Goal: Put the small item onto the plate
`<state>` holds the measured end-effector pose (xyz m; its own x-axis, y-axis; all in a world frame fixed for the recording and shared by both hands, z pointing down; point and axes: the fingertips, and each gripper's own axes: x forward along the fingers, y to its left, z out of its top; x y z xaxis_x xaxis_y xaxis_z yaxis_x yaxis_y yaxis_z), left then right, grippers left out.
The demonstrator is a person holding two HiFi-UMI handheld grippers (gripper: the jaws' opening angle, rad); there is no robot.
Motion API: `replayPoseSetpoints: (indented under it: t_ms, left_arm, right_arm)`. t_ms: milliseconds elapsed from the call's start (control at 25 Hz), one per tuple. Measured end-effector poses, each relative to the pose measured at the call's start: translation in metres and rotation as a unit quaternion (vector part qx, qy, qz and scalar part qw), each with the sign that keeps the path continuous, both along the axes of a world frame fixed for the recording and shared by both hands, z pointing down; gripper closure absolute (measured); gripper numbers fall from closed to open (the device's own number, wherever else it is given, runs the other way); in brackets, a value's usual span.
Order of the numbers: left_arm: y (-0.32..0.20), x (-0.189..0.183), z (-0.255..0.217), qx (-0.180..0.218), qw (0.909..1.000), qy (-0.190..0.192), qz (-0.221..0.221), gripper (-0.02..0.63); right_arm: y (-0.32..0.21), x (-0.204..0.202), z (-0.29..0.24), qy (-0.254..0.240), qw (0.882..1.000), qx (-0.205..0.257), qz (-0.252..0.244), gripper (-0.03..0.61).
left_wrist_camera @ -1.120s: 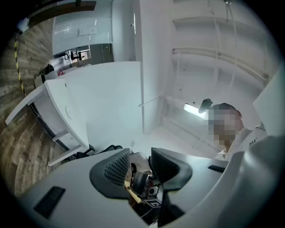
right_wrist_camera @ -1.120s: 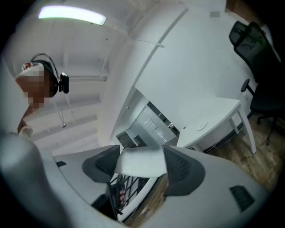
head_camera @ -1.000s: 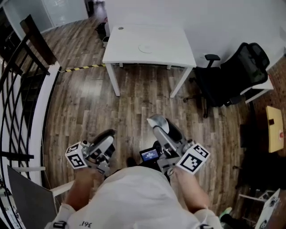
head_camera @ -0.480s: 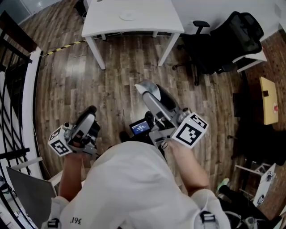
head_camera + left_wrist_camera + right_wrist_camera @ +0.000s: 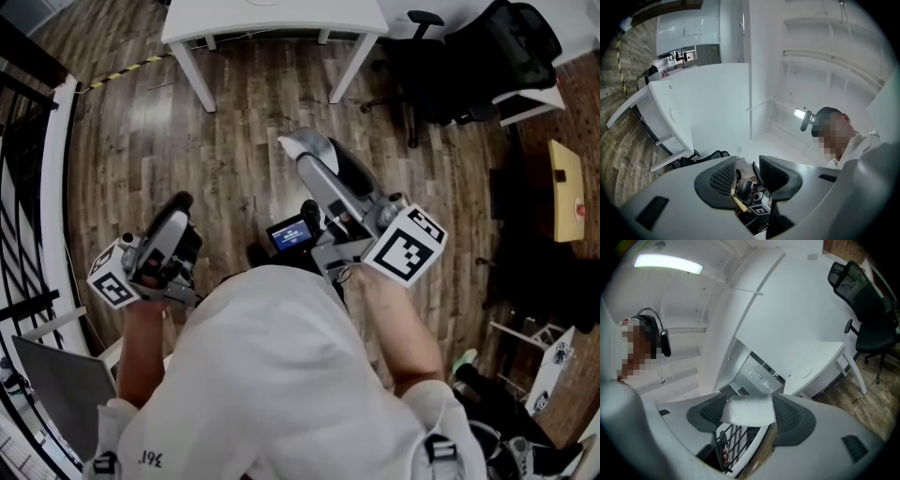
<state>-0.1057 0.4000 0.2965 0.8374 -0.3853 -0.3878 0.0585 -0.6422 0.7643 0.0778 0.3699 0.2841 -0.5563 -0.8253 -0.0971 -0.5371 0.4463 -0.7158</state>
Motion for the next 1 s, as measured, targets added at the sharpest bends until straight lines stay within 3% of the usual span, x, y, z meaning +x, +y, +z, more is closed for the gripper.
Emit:
replayPoseSetpoints:
  t_ms: [1000]
  left_arm:
    - [0.000,0.003,0.009,-0.015,0.9998,-0.004,0.014,0.477]
  right_arm:
    - [-0.002,-0.011,0.005,0.031,0.999,0.001,-0.019,0.278]
